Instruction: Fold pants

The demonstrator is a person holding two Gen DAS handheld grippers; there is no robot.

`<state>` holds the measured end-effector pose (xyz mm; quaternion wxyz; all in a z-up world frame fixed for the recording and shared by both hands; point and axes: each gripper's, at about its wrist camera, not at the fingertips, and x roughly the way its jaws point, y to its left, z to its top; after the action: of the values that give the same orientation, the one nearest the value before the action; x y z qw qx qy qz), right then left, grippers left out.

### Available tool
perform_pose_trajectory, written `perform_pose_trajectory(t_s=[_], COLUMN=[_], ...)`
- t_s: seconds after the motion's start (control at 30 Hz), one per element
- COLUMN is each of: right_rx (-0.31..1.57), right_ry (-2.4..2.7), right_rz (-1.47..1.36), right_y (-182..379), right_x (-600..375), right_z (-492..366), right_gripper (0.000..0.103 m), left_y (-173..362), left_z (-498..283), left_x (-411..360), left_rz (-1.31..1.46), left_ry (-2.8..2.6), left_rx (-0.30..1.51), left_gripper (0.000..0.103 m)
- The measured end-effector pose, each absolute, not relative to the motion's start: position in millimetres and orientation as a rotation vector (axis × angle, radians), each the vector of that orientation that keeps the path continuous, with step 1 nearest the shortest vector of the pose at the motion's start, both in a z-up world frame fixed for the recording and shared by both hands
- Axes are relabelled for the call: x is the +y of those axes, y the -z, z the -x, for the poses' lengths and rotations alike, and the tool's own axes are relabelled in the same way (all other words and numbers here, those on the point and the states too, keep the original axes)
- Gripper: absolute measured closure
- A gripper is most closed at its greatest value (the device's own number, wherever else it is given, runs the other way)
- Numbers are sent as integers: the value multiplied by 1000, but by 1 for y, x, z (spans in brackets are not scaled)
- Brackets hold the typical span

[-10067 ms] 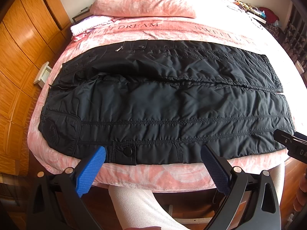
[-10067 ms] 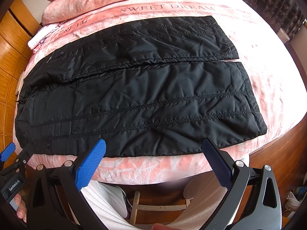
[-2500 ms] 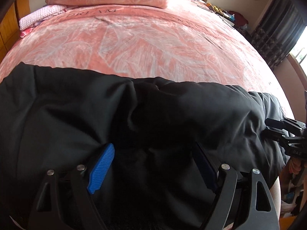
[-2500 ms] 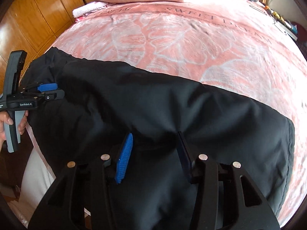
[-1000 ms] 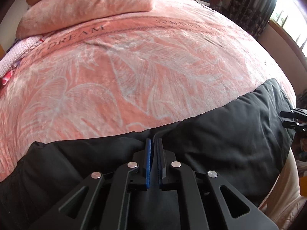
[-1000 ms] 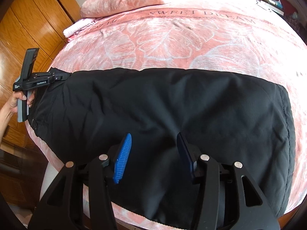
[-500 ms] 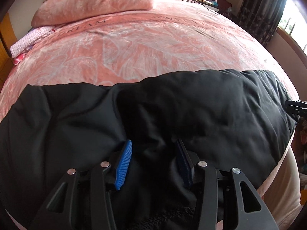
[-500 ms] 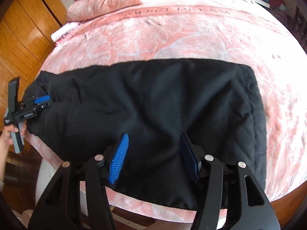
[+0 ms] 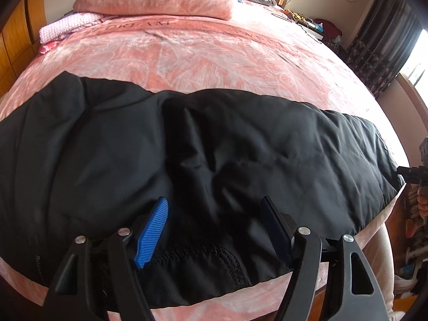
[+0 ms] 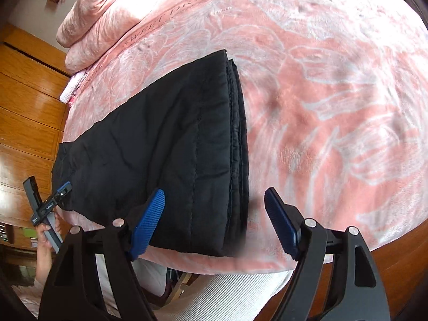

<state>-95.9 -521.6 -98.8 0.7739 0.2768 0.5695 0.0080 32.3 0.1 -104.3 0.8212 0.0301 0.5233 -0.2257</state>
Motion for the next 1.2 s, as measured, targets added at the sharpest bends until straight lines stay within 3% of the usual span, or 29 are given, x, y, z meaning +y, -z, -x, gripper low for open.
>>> perform_pose_trajectory(t_s=[0.17,0.2,0.27,0.33,0.53,0.7,0.93,1.1,1.2], right_rx=[1248,1244,1248,1243,1126,986,1274,1261,1306], right_ry=[-84,-100,-111,-116,-72,-29,66,23,17], right_rz=[-679,-682,-656,-599,-471,-327,-300,-433,-404], right_y=[117,118,116,109,47,-17,78,79,81], right_x=[-521,-519,-513,-506,-497,-511,-512,-518,-510], right_z=[94,93,89,85,72,63,58,77,73], right_gripper=[29,43,57,79,92,94,94,93,86], left_y=[105,104,102,101,102,95,113,100,91], left_z=[-31,-30,-26,-22,-17,-10,-4,1,1], left_x=[-3,-5,-13,-24,-54,-95,-108,-70,-43], left_rz=[30,58,62,47,5,-17,-92,-20,0], left_ry=[443,445,435,425,324,358,358,376,313], left_rx=[1125,1132,1132,1124,1086,1030,1075,1099,1097], left_gripper=[28,27,26,23,21,20,19,19,19])
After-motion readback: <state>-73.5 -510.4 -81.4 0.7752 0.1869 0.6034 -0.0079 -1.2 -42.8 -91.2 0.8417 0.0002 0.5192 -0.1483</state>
